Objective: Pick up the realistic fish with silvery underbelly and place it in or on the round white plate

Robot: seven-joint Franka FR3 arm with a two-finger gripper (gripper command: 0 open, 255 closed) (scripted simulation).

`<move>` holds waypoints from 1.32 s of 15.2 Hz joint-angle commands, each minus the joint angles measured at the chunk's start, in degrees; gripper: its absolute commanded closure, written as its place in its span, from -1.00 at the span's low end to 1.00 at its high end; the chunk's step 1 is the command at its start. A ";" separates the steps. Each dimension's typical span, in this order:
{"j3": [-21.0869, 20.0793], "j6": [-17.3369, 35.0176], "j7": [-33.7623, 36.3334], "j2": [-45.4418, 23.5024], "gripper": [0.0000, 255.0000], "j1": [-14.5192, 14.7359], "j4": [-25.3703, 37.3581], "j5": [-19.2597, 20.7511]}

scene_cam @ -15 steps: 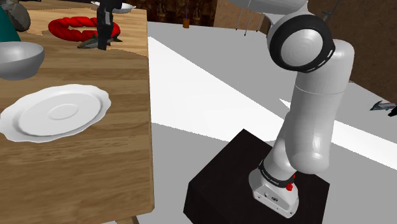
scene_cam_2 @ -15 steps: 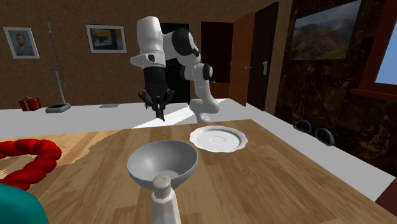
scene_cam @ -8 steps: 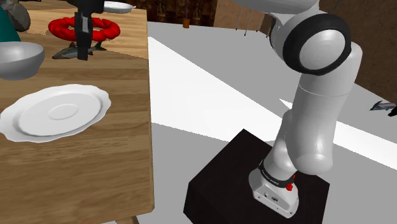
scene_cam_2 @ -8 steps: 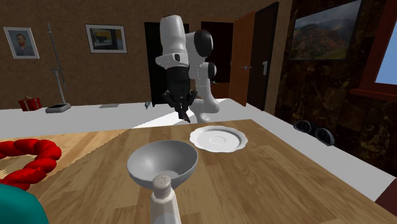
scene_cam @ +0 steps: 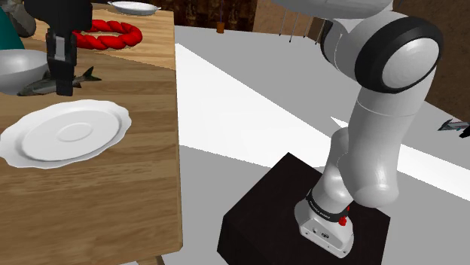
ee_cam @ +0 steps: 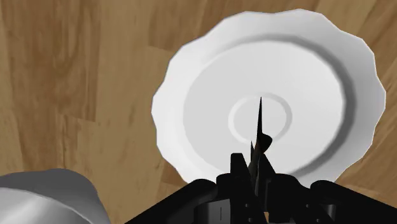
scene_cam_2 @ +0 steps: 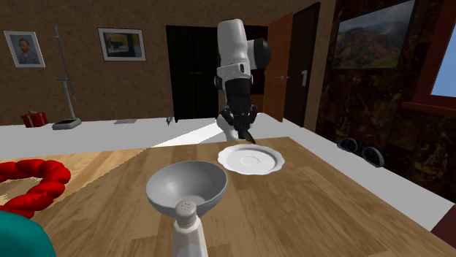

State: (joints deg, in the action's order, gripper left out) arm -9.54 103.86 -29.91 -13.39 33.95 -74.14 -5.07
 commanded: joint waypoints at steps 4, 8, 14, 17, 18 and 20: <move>-0.71 3.02 2.09 0.30 1.00 1.48 -3.06 0.70; -0.69 6.45 1.67 1.14 1.00 1.35 -7.33 0.42; -0.69 10.22 1.22 1.75 1.00 1.24 -11.72 0.15; -0.69 10.22 1.22 1.74 1.00 1.24 -11.71 0.15; -0.69 10.22 1.22 1.74 1.00 1.24 -11.71 0.15; -0.69 10.20 1.22 1.74 1.00 1.24 -11.71 0.15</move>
State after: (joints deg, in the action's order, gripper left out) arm -10.23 114.06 -28.69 -11.65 35.19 -85.85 -4.92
